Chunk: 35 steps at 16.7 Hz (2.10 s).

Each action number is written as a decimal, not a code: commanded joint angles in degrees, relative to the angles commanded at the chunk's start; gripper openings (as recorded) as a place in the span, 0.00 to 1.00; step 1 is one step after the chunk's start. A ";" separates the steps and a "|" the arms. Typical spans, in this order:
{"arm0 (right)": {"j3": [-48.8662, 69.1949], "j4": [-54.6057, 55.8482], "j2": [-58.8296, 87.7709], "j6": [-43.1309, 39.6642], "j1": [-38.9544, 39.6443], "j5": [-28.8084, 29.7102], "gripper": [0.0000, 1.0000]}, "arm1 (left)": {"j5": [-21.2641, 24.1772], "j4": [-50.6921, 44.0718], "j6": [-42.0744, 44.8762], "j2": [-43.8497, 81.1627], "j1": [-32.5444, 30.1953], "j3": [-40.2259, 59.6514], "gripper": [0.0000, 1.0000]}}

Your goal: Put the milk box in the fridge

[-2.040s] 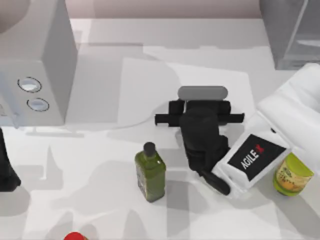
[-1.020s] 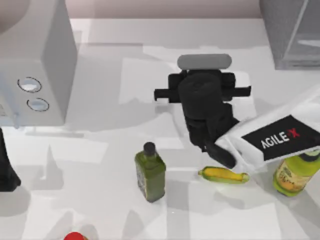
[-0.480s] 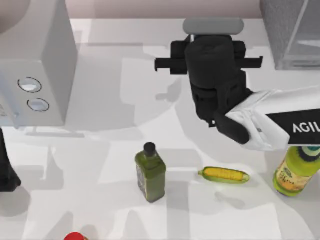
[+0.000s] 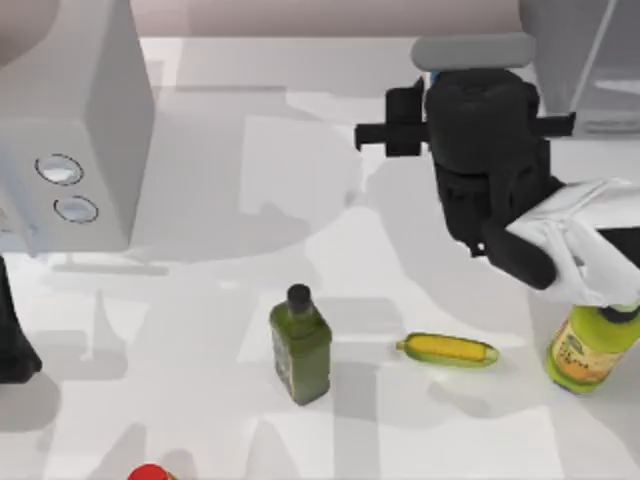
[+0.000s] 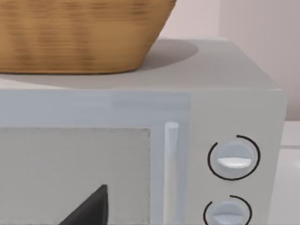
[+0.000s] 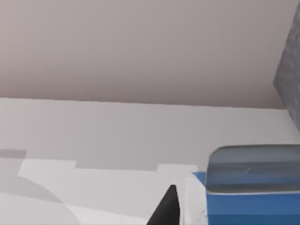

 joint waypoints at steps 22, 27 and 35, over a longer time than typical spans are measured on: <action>-55.99 -29.39 -104.18 -9.12 -36.86 -37.84 0.00 | 0.00 0.00 0.00 0.00 0.00 0.00 1.00; -56.02 -29.37 -104.15 -9.02 -36.77 -37.89 0.00 | 0.00 0.00 0.00 0.00 0.00 0.00 1.00; -47.83 -19.08 -87.80 -8.30 -38.42 -41.33 0.00 | 0.00 0.00 0.00 0.00 0.00 0.00 1.00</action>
